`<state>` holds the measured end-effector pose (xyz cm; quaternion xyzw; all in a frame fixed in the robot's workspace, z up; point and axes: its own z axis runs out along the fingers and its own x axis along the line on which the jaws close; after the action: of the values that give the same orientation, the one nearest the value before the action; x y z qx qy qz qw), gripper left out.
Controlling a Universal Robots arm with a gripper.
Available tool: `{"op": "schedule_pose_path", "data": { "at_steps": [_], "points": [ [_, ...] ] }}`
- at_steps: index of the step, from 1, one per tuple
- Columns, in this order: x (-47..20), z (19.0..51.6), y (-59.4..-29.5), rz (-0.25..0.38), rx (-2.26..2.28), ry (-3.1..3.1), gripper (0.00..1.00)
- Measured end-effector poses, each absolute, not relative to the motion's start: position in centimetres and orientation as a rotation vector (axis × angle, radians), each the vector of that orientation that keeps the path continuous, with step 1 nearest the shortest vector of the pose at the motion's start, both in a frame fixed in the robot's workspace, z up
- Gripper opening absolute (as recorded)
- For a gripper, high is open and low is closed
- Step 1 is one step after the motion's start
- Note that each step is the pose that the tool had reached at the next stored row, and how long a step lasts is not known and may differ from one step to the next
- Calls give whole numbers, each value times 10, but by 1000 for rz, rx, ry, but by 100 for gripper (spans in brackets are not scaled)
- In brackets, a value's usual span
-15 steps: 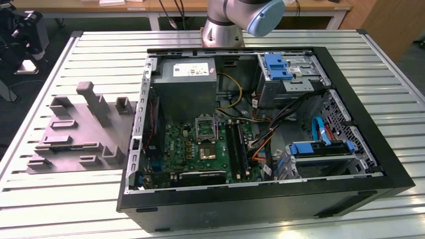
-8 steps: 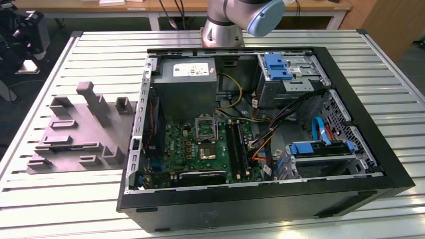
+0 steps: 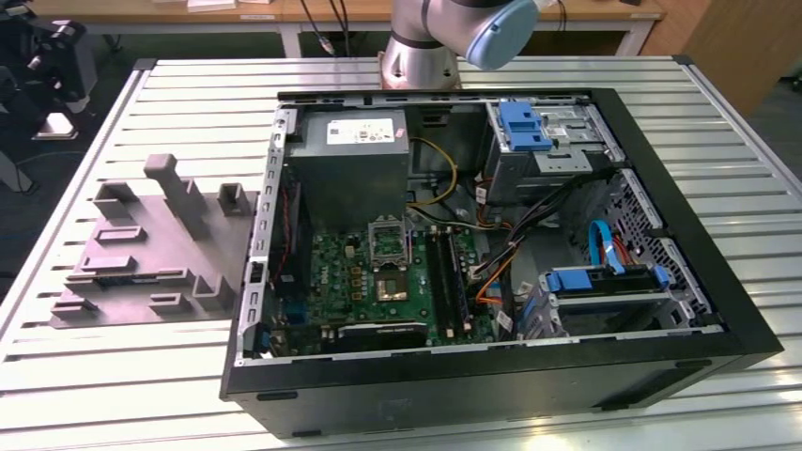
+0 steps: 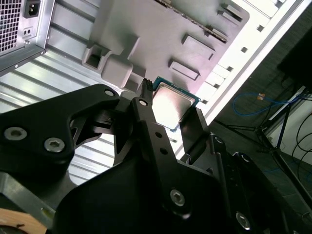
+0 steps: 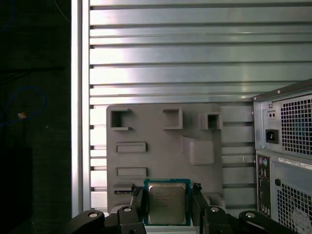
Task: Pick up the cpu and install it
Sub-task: 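Pick up the cpu and move it towards the insertion slot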
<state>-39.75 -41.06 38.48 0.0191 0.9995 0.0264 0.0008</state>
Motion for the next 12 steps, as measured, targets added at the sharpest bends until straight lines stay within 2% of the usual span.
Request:
{"op": "schedule_pose_path", "data": {
  "at_steps": [12],
  "points": [
    [-393,385,-411,83,60,3138,47]
  ]
}}
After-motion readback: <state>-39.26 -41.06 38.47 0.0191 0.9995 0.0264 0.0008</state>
